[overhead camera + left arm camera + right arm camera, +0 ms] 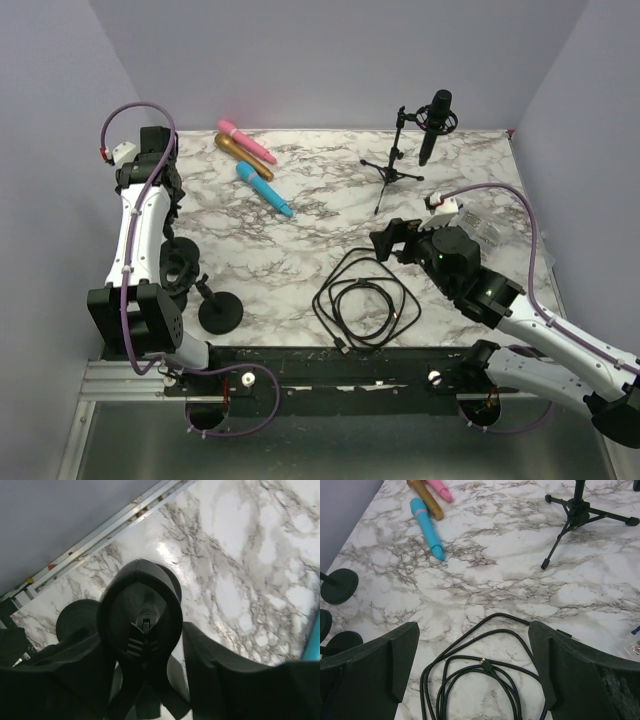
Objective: Remove the microphone from the stand
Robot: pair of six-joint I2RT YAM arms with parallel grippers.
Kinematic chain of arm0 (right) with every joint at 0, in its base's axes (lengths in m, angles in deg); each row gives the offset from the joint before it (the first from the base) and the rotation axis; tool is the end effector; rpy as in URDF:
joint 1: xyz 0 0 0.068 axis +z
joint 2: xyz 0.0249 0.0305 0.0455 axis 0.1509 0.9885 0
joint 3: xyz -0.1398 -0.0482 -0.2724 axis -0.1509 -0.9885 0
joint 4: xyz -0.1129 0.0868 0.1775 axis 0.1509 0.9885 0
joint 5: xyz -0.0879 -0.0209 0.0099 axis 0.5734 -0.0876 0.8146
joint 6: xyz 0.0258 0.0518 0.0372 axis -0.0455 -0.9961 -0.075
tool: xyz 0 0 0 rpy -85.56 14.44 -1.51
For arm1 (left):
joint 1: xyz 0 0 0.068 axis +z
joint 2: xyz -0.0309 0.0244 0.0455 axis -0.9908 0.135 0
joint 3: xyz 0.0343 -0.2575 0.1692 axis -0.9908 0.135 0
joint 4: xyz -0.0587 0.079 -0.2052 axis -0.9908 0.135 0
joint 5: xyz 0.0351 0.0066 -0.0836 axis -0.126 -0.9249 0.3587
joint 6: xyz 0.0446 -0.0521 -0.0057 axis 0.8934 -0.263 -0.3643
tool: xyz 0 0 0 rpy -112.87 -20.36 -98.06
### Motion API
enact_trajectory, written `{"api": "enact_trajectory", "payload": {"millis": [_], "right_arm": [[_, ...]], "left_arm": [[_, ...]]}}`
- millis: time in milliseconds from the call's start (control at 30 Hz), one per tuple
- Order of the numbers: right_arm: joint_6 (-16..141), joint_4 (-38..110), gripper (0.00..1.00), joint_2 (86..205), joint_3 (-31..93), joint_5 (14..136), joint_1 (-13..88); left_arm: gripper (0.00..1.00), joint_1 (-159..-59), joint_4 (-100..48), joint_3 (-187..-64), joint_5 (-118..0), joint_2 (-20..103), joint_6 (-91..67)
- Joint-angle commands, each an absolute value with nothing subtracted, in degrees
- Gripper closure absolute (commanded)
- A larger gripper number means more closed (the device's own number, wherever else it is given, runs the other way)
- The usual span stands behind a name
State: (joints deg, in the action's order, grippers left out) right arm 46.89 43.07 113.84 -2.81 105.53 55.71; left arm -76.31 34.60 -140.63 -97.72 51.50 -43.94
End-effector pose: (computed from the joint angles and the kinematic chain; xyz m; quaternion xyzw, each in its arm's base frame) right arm 0.1243 0.1017 0.3424 -0.0482 0.7862 0.2090 0.5795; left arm 0.2656 0.0562 0.3805 -0.4535 0.8080 0.1513 0.3444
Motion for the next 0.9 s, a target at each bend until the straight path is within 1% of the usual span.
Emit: {"api": "enact_trajectory", "payload": {"millis": [0,67,133,333,500,700,800,867], "right_arm": [[48.36,45.10,0.00,113.30,-0.26,108.99,55.68],[48.77,45.18,0.00,113.26,0.35,108.79,55.65],[49.12,45.83,0.00,113.35,1.10,108.99,55.70],[49.24,48.23,0.00,112.91,3.19,110.42,55.72],[49.52,49.28,0.00,110.55,2.99,112.40,55.71],[51.15,53.05,0.00,109.86,5.16,117.05,55.73],[51.01,55.15,0.00,110.11,6.02,119.91,55.66],[50.15,56.55,0.00,110.52,6.31,122.61,55.70]], "left_arm": [[0.40,-74.83,30.29,-137.50,-95.75,50.61,-44.55],[0.26,-74.34,30.85,-137.38,-95.27,51.38,-44.96],[0.03,-73.87,31.11,-137.85,-94.06,51.65,-44.93],[0.01,-73.51,32.46,-141.60,-92.95,48.93,-43.97],[0.02,-73.60,34.93,-146.50,-90.83,42.87,-44.60],[0.01,-74.24,21.95,-141.92,-73.97,30.01,-42.95],[0.02,-74.27,10.05,-137.03,-61.85,25.30,-44.19],[0.02,-74.48,3.29,-134.23,-55.74,24.19,-46.03]]}}
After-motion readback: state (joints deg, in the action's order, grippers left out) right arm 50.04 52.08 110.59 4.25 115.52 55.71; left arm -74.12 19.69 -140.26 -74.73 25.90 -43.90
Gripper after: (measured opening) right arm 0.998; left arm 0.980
